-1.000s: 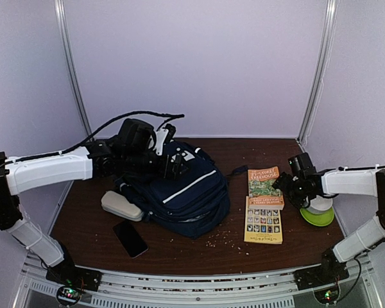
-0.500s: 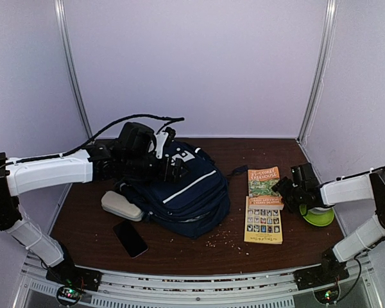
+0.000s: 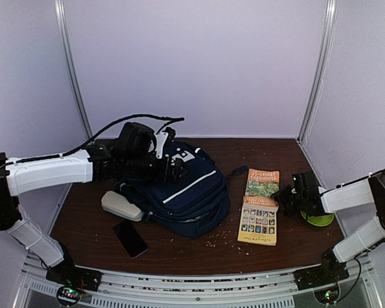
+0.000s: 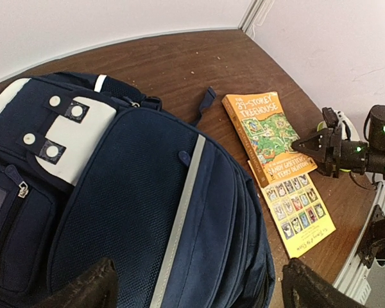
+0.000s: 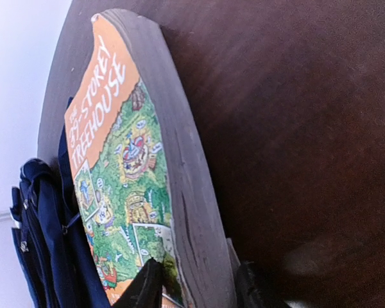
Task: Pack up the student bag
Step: Pick up the book from the center of the board.
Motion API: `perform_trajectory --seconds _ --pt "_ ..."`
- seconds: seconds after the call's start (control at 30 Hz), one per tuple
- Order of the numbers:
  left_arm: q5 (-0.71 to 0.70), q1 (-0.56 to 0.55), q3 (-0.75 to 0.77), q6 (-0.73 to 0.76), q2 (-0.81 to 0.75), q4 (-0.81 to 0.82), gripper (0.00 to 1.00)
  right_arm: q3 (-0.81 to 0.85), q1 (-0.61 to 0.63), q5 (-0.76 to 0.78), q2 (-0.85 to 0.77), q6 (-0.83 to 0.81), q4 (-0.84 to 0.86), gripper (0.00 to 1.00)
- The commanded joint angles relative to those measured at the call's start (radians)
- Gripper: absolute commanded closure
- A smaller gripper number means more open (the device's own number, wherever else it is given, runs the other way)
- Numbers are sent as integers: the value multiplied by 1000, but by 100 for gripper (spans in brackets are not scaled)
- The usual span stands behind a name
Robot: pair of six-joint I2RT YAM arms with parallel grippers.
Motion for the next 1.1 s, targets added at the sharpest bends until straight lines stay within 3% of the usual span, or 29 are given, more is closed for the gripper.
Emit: perform_trajectory --seconds 0.0,0.3,0.5,0.7,0.87,1.07 --pt "3 -7 11 -2 -4 46 10 -48 15 -49 -37 10 -95 67" --pt "7 -7 23 -1 7 43 10 1 26 -32 -244 -52 -261 100" --pt "10 -13 37 -3 22 43 10 26 38 -28 -354 -109 -354 100" --pt "-22 -13 49 1 -5 36 10 133 124 -34 -503 -200 -380 100" --pt "-42 -13 73 13 -36 29 10 271 184 -145 -509 -310 -377 100" --pt "38 -13 55 32 -59 67 9 272 252 -276 -531 -403 -278 100"
